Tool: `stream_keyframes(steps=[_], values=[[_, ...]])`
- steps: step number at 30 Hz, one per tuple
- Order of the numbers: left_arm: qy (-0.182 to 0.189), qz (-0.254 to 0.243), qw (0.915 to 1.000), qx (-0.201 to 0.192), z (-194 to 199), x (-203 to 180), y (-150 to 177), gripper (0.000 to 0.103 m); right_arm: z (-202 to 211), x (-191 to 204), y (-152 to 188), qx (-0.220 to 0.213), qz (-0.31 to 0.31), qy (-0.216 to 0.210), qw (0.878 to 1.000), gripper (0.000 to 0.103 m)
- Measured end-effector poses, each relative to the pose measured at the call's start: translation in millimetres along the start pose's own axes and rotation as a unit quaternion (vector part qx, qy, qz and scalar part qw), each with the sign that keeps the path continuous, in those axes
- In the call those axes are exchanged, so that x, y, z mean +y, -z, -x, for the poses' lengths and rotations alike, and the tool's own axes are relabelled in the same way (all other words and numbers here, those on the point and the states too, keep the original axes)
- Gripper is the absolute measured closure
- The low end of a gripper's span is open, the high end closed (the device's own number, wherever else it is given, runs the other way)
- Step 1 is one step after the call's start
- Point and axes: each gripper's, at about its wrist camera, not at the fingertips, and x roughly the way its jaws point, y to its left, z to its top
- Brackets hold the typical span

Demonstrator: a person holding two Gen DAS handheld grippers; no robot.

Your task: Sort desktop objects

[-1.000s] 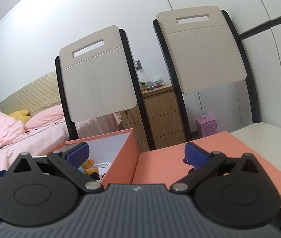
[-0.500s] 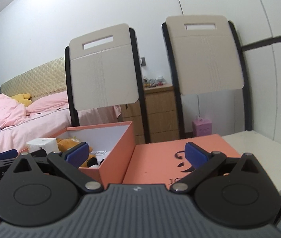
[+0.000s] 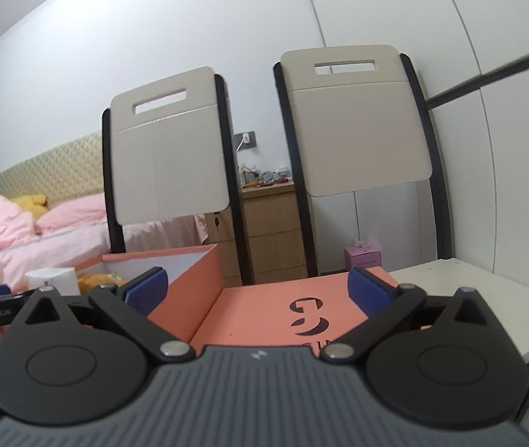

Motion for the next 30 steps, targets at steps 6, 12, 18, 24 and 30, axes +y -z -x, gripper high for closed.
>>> stream_keyframes(steps=[6, 12, 18, 24, 30], values=[[-0.006, 0.004, 1.0000, 0.002, -5, 4, -1, 0.002, -16, -10, 4, -0.009, -0.008, 0.006, 1.000, 0.000], [-0.012, 0.012, 0.9999, 0.001, -8, 9, -2, 0.002, -25, -3, 1, -0.009, 0.036, -0.006, 0.999, 0.000], [-0.013, 0.019, 0.9997, 0.000, -8, 11, -4, 0.002, -39, -2, 2, 0.013, 0.037, -0.002, 0.999, 0.000], [-0.012, 0.018, 0.9998, 0.001, -9, 9, -3, 0.002, -47, 2, 2, 0.014, 0.032, -0.012, 0.999, 0.000], [-0.013, 0.019, 0.9997, 0.000, -7, 6, -2, 0.002, -47, 6, 2, 0.013, 0.031, -0.025, 0.999, 0.000]])
